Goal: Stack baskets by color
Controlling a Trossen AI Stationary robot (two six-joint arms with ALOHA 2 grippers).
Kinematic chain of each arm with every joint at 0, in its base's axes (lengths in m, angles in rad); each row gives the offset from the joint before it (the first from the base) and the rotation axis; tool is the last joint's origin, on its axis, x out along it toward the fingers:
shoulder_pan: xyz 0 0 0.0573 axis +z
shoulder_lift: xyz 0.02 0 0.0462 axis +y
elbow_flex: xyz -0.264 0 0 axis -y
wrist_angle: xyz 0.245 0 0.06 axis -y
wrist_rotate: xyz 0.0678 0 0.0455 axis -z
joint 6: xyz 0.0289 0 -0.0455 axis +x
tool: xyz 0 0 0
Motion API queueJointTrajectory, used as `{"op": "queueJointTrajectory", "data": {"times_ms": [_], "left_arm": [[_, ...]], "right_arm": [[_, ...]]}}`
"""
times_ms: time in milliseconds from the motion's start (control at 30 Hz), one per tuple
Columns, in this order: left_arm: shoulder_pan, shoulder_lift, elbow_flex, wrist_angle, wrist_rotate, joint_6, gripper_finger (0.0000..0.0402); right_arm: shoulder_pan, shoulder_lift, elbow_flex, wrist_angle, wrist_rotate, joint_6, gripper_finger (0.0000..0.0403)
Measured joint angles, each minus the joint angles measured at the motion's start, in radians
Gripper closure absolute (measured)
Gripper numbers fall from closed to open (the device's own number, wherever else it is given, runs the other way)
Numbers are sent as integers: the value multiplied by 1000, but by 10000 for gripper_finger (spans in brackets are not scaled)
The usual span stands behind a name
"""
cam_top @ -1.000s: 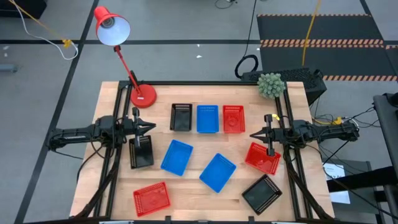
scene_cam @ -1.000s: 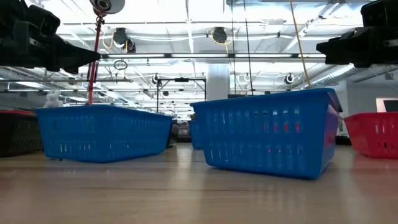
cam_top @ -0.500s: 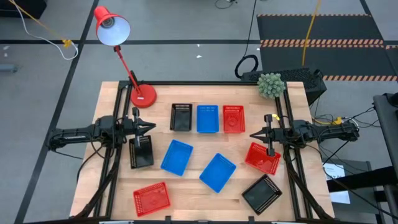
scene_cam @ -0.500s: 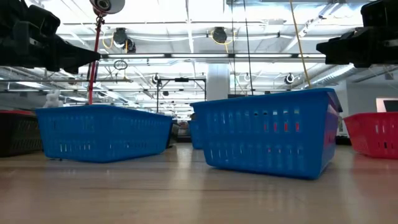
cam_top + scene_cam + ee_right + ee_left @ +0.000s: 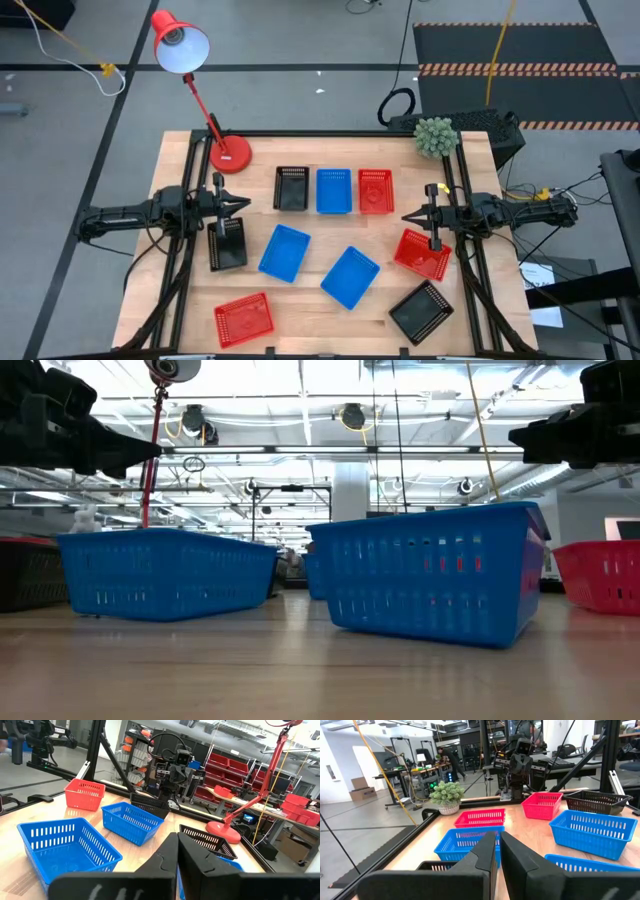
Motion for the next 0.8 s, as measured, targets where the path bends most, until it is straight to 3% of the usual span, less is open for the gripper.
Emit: {"op": "queueJointTrajectory", "data": {"times_ms": [800], "left_arm": [[0, 0, 0, 0, 0, 0, 371]], "right_arm": [[0, 0, 0, 57, 1, 0, 403]]}}
